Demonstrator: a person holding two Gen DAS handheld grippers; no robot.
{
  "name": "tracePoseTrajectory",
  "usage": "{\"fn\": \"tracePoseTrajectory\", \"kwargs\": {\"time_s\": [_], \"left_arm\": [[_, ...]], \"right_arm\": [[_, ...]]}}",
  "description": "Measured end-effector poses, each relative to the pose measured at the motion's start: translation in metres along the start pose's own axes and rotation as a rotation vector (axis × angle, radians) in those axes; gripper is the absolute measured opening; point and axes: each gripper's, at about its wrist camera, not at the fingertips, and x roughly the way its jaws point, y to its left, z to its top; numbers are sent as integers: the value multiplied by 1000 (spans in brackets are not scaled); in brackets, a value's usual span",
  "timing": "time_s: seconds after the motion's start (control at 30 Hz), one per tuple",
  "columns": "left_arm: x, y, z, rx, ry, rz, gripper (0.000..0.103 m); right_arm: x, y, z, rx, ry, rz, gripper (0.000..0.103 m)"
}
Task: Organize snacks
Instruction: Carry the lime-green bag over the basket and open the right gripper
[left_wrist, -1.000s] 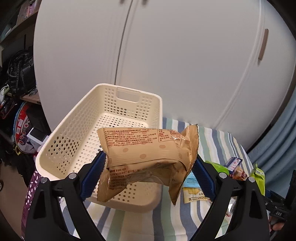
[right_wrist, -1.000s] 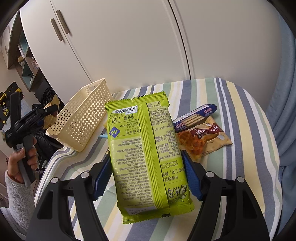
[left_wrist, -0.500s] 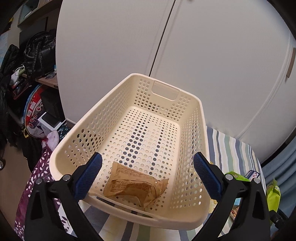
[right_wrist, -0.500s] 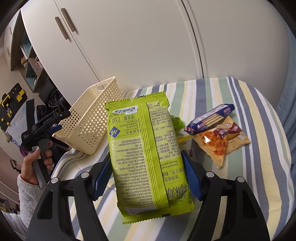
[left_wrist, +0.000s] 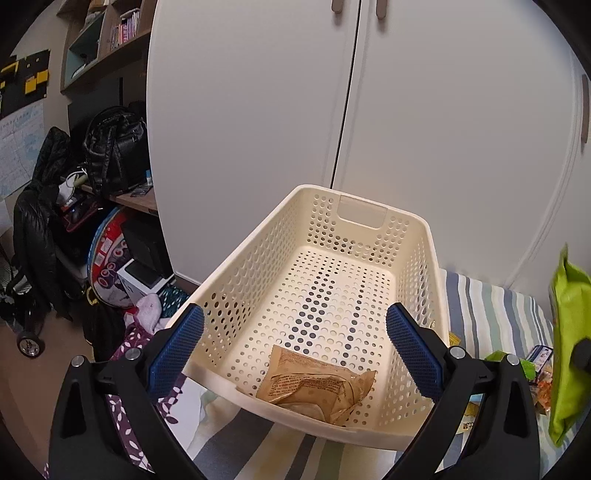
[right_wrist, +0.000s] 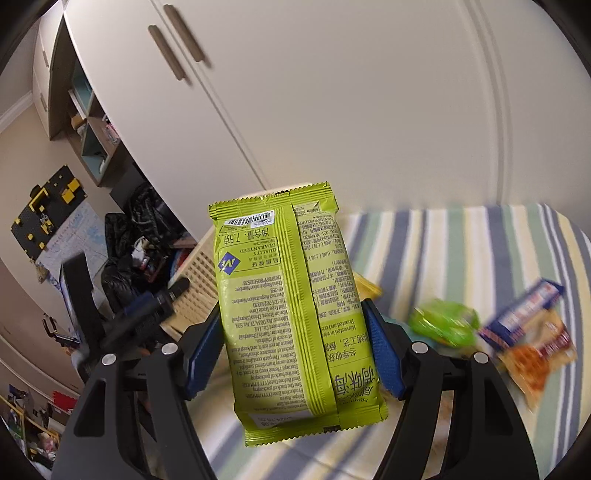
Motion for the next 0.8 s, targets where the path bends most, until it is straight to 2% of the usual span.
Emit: {"fn": "tracePoseTrajectory", "kwargs": {"time_s": [0.17,0.37,0.57,0.8], "left_arm": [[-7,5,2,-29,-31,-7,100],[-3,19,3,-59,-48,58,100],[1,28,4,-76,-41,67,100],[-1,32,5,-89,-43,51,100]], "right_arm": [[44,43,32,-36,5,14,71],[107,77,53,-50,40,7,71],[157,84,57,-45,85,-56,71],[173,81,54,-18,112,-61,71]]}}
